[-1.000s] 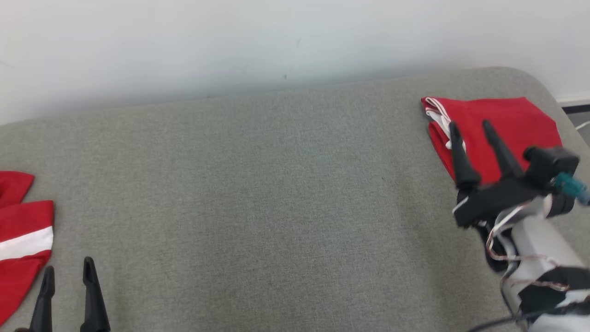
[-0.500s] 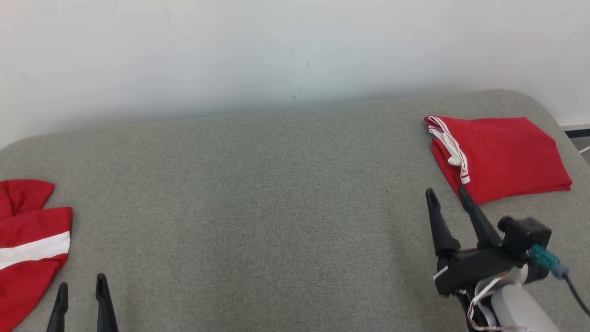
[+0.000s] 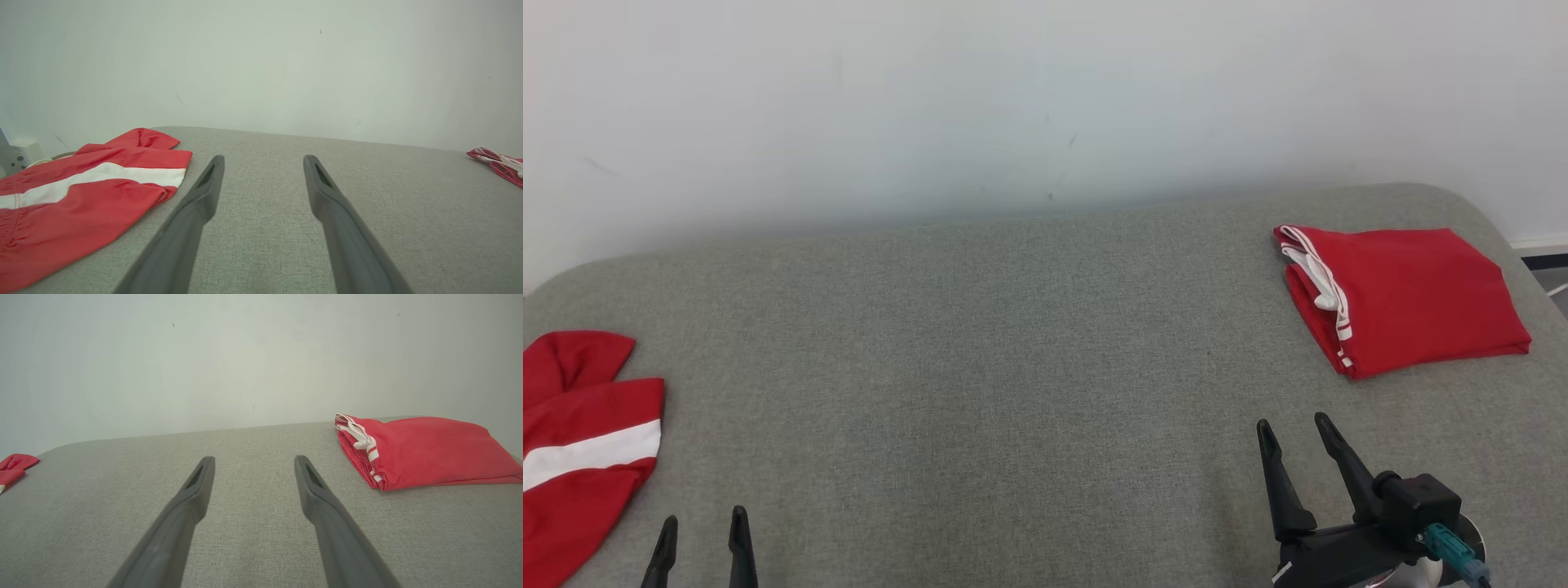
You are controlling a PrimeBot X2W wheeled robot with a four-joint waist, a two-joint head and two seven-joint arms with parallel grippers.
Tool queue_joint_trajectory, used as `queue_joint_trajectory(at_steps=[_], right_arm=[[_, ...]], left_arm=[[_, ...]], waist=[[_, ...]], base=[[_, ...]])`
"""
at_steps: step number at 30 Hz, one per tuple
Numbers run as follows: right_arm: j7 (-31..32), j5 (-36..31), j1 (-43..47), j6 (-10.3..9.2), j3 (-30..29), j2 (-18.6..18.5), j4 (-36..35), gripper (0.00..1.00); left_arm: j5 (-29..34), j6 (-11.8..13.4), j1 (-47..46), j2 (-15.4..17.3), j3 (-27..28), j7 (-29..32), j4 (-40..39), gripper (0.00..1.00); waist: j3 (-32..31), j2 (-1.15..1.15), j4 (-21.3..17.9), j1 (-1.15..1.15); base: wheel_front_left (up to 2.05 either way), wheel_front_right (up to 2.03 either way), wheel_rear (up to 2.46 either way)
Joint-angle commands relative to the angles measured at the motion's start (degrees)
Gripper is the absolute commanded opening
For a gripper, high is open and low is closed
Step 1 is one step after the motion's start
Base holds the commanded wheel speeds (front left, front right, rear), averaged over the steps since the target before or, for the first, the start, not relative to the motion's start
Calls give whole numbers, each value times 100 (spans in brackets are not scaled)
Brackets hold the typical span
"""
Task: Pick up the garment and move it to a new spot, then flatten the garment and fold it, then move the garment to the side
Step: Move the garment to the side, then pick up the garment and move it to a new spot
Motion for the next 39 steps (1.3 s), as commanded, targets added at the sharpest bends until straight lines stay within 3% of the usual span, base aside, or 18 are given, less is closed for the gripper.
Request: queue_joint_trajectory(at_steps=[1,25,39], right_arm=[[-4,9,87,3,-21,59,-16,100],[31,-121,157,3,-132,155,29,100],[20,-95,188,3,-138,180,73,100]], left_arm=[[109,36,80,39,-31,-19,37,100],[176,121,97,34,-56,-19,67,100],[155,247,114,81,119,-19,105,100]], waist=[[-15,0,-11,1],[-40,0,64,1],[-54,0,759,1]], base=[[0,0,0],[0,0,0],[0,0,0]])
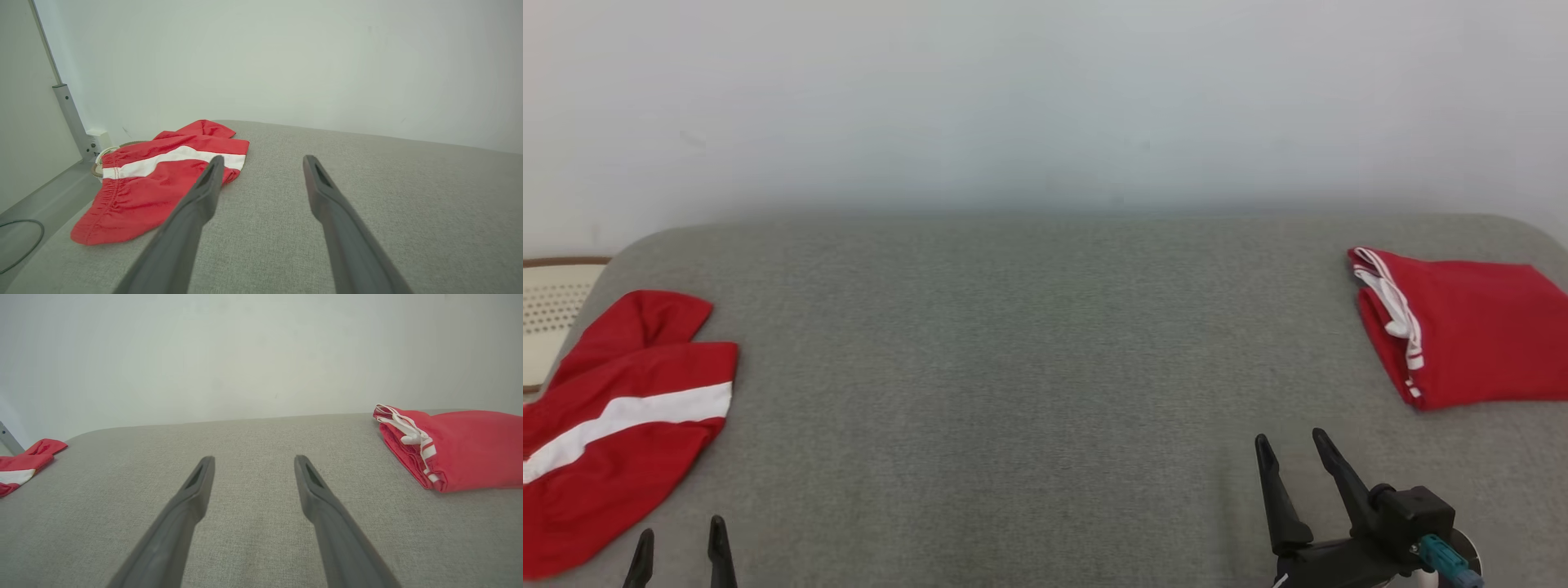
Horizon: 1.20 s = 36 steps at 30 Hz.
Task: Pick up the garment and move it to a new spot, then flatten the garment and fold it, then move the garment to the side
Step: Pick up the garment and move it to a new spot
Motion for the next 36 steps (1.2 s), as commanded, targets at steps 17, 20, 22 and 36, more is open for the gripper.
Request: queue_joint_trajectory(at_steps=[17,20,22,36], right_arm=[[-42,174,-172,3,295,-80,193,100],[-48,196,-205,3,329,-76,209,100],[-49,207,-215,3,343,-75,216,100],[-53,245,-337,3,501,-57,301,100]], left_arm=[[-65,91,132,102,111,-19,33,100],[-85,84,136,104,110,-19,48,100],[-85,90,144,103,111,-19,47,100],[-142,153,196,135,130,-19,34,100]], waist=[[-14,0,1283,0],[0,0,1449,0],[2,0,1496,0],[9,0,1921,0]], base=[[0,0,0],[0,0,0],[0,0,0],[0,0,0]])
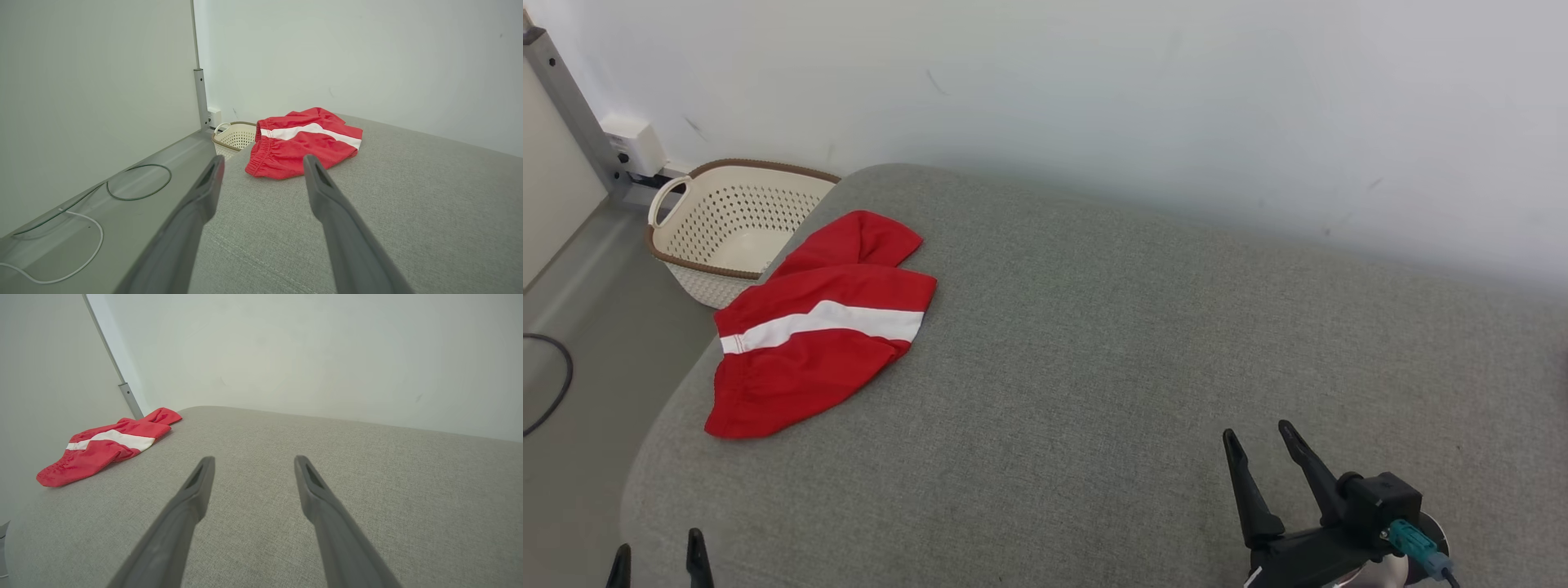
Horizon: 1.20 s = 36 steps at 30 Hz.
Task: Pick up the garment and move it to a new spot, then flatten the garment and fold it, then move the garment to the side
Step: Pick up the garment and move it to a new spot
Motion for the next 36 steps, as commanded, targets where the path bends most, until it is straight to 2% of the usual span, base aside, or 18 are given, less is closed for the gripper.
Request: queue_joint_trajectory(at_steps=[1,10,15,30,36], right_arm=[[-14,49,-48,3,28,-10,1,100],[-15,82,-79,3,83,-44,-19,100],[-15,40,-166,3,80,-29,-63,100],[-14,-84,-552,3,234,-12,-245,100],[-15,-137,-764,3,230,-28,-315,100]], left_arm=[[-29,30,87,30,24,-19,11,100],[-95,61,63,22,61,-19,23,100],[-123,-13,-183,92,25,-19,5,100],[-435,-422,-1733,692,46,46,499,100],[-605,-570,-2495,1040,116,220,934,100]], waist=[[3,0,6,0],[59,0,-127,0],[150,0,-260,0],[745,0,-866,0],[1089,0,-1207,0]], base=[[0,0,0],[0,0,0],[0,0,0],[0,0,0],[0,0,0]])
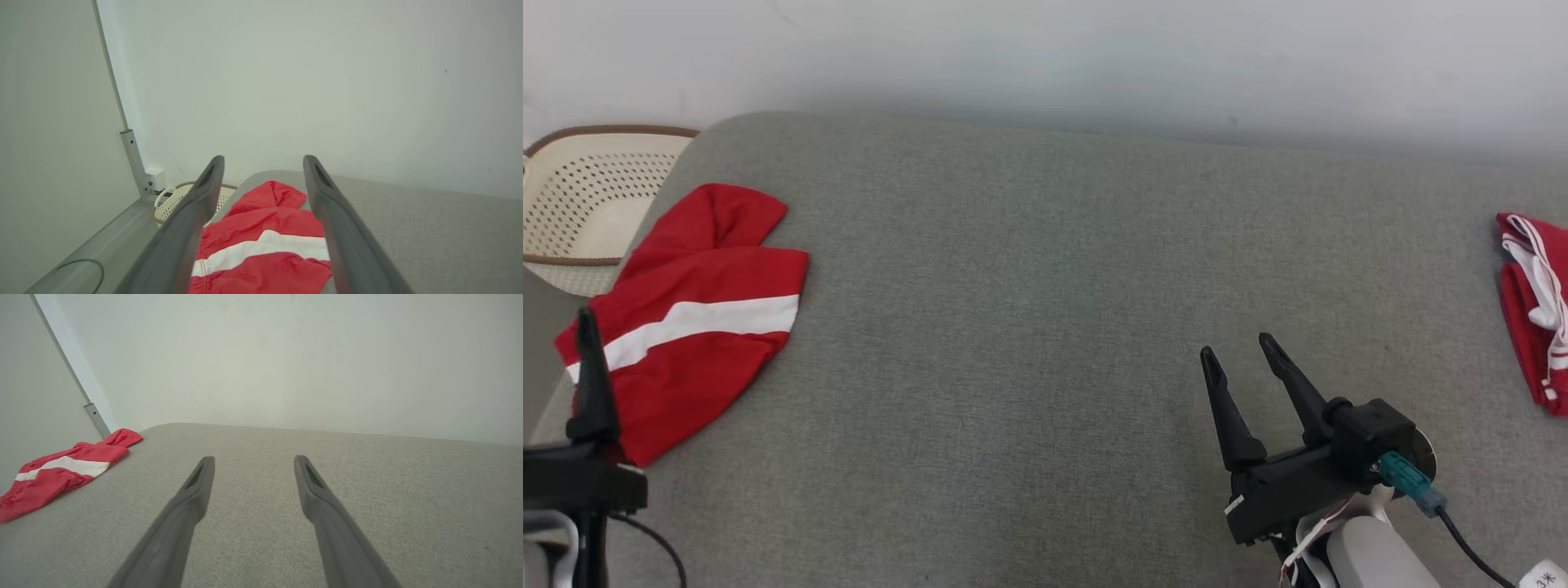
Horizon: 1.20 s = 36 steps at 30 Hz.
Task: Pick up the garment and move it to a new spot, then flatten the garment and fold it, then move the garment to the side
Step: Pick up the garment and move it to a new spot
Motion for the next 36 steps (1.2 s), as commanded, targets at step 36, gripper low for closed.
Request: queue_joint_trajectory(at_steps=[36], right_arm=[[-13,-209,-608,3,-60,95,-215,100]], left_arm=[[-354,-341,-2611,1461,-420,1833,3608,100]], waist=[[1274,-1,-1280,-1]], base=[[0,0,0]])
